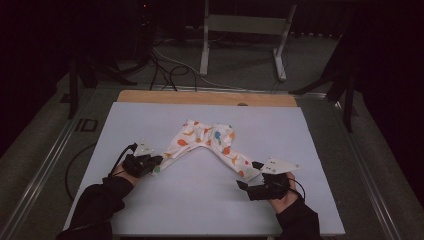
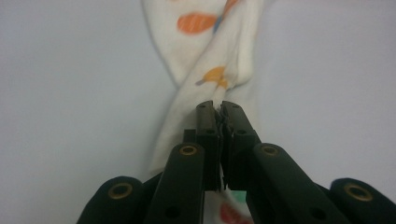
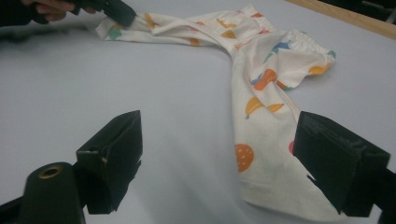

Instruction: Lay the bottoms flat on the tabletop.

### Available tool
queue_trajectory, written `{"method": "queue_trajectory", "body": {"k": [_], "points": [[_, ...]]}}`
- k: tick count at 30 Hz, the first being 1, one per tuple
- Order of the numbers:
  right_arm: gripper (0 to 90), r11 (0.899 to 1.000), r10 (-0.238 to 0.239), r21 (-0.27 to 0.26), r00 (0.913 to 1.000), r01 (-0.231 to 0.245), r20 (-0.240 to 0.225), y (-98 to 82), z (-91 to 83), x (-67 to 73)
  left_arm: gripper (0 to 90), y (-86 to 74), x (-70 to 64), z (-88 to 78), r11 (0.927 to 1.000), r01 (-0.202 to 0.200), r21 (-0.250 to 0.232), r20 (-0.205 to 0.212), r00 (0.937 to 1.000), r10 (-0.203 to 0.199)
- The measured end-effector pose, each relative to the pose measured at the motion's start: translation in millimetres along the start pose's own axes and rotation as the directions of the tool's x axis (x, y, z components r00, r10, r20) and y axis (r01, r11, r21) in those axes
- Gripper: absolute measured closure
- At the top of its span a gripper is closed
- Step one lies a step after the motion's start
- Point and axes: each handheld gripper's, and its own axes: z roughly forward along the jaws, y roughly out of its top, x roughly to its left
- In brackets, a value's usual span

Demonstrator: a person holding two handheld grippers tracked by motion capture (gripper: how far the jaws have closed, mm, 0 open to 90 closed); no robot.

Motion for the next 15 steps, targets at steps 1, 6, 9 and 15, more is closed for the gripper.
{"method": "queue_trajectory", "body": {"k": [1,6,9,15], "points": [[16.0,1.000,0.003,0.000,1.0000,-0.003,0.003,0.0,-0.3,0.3,87.1,3.8,-4.3,-3.5,0.9999,-0.008,-0.012,0.020,0.9998,0.008],[16.1,1.000,0.005,-0.001,1.0000,-0.005,0.000,0.4,-1.0,-0.4,86.8,19.8,-35.5,-11.8,0.9964,-0.078,-0.033,0.128,0.9884,0.081],[16.0,1.000,0.000,0.000,1.0000,0.000,0.002,0.7,-1.0,0.5,86.8,25.0,-50.5,-10.7,0.9936,-0.106,-0.039,0.172,0.9789,0.111],[16.0,1.000,-0.002,-0.004,1.0000,0.002,0.004,0.9,-1.4,0.3,86.7,37.5,-80.7,-0.7,0.9892,-0.140,-0.044,0.262,0.9538,0.146]]}}
